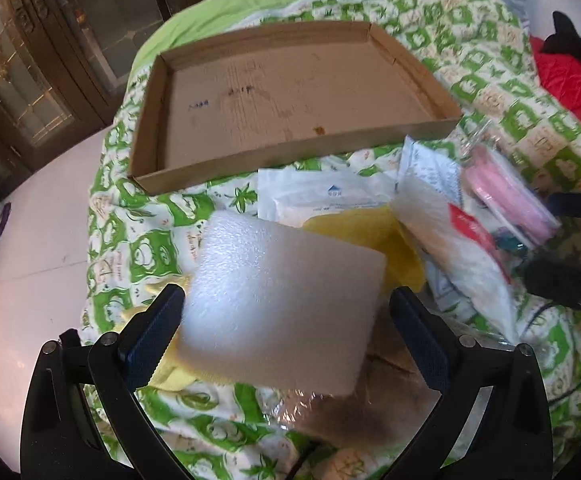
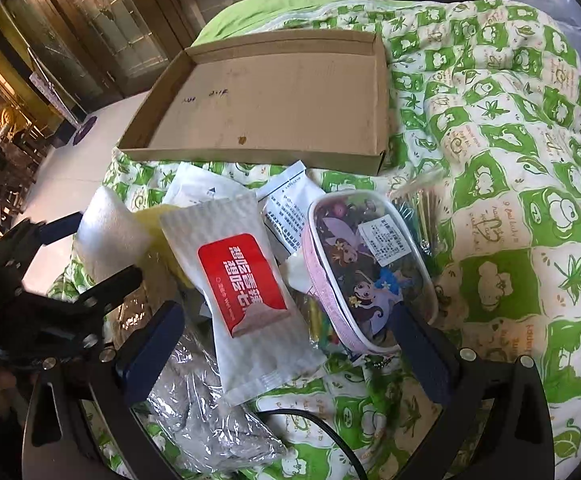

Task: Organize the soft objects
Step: 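Grasp the white foam block with left gripper while right grasps the red-label white packet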

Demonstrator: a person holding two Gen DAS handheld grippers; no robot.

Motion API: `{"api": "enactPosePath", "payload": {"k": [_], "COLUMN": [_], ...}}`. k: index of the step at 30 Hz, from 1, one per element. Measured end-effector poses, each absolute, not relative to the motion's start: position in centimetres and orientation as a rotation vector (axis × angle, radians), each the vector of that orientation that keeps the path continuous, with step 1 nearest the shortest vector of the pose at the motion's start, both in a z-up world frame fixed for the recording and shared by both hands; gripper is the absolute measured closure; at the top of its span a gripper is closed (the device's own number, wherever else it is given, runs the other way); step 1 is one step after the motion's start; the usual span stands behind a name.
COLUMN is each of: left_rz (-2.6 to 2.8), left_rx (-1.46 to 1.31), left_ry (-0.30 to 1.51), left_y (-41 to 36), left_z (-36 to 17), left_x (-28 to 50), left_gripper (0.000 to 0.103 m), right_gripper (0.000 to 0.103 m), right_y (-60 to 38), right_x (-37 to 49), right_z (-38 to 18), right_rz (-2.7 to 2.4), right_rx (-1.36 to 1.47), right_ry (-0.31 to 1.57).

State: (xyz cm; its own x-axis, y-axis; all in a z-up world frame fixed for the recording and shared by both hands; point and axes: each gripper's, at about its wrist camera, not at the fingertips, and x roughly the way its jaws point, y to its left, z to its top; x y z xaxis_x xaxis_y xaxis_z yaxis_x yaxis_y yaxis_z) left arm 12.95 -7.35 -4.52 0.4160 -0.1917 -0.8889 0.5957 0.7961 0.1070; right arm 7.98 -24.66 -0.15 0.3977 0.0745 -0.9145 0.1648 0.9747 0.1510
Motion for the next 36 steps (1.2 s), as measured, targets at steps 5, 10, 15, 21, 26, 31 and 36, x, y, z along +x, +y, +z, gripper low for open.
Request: {"api": "enactPosePath", "payload": {"k": [5,10,15,21,26,31,36], "left_rz": [-0.506,-0.495,-0.534,-0.563,-0.572,-0.576,-0.587], "left_rx": [0.407,0.307,0.239,0.235,0.209,0.198,0.235], "left_ry": [1.034,1.031,1.08,1.086,1.087,1.105,1.102], "left_y": [-6.2,-3.6,-2.4,-2.4,-2.0,-1.9,-2.5], "left_z": [-4.9,-4.0,-4.2,-4.0,-3.9,-4.2,-4.4], "left_x": [13.3,13.7,13.9,13.5,13.9,14.3,13.9], "left_gripper": [0.0,0.004,0.013,0.013,0.013,0.013,0.013], "right_gripper": [0.003,0.023,0.023,0.023,0.028,0.03,0.031], "right_y": [-23.2,-22.2,-21.5,-22.2,-22.8,-22.9,-22.3], "right_x": [8.7,9.7,9.8,11.0,12.8,12.4,11.3], "right_z": [0.1,0.9,1.3,-1.6,-2.5,-2.4,-2.5], "right_rz": [0.031,0.073,0.116,0.129,0.184,0.255,0.311], "right_rx": [0.199,0.169,0.154,0.172,0.209,0.192,0.135], "right_ry": [1.166,1.172,1.19,1.25,1.269,1.274,1.266]}}
